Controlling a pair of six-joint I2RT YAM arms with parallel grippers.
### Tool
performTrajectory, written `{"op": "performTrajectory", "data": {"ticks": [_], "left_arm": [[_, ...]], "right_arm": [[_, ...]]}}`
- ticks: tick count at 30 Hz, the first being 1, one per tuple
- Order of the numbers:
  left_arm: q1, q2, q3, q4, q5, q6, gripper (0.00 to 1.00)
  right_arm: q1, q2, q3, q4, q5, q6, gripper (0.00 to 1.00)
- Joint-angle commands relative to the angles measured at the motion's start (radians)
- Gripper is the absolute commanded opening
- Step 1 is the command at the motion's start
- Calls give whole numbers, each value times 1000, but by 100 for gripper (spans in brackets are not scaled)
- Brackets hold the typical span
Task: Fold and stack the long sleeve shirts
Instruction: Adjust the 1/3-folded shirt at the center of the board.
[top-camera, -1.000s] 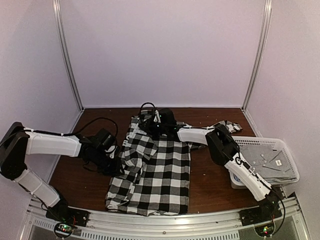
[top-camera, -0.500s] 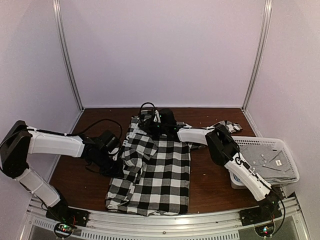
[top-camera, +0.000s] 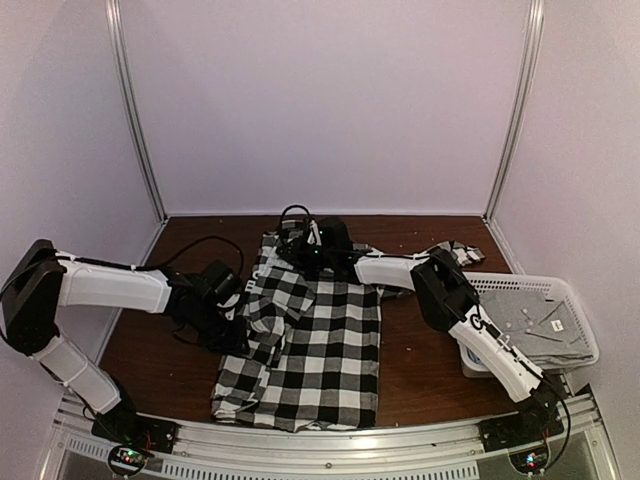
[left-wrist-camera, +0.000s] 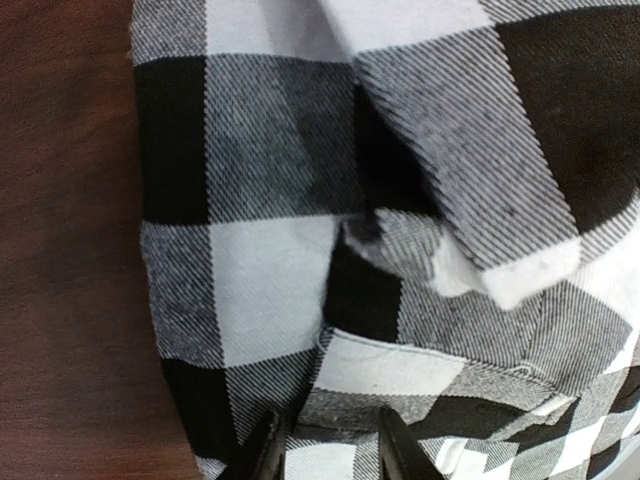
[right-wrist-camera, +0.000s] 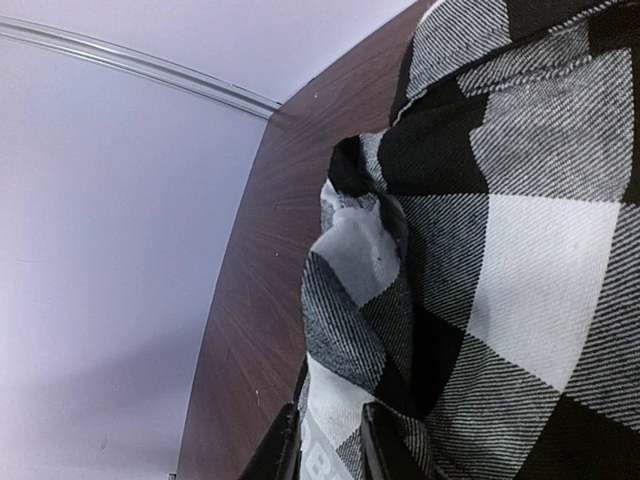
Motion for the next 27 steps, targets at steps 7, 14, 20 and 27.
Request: {"op": "performTrajectory", "data": {"ticks": [7,14,20,27], "left_arm": [[-5,50,40,4,-14,16,34],[-18,38,65,-19,-5,20,25],[-19,6,78,-32,21,14,7],[-18,-40,73,-70,40,5,0]], "right_arm": [[-1,23,26,36,-16,6,22],[-2,26,25,38,-14,7,22],[-1,31,26,41,-16,12,22],[-1,33,26,44,-14,15,22]]}}
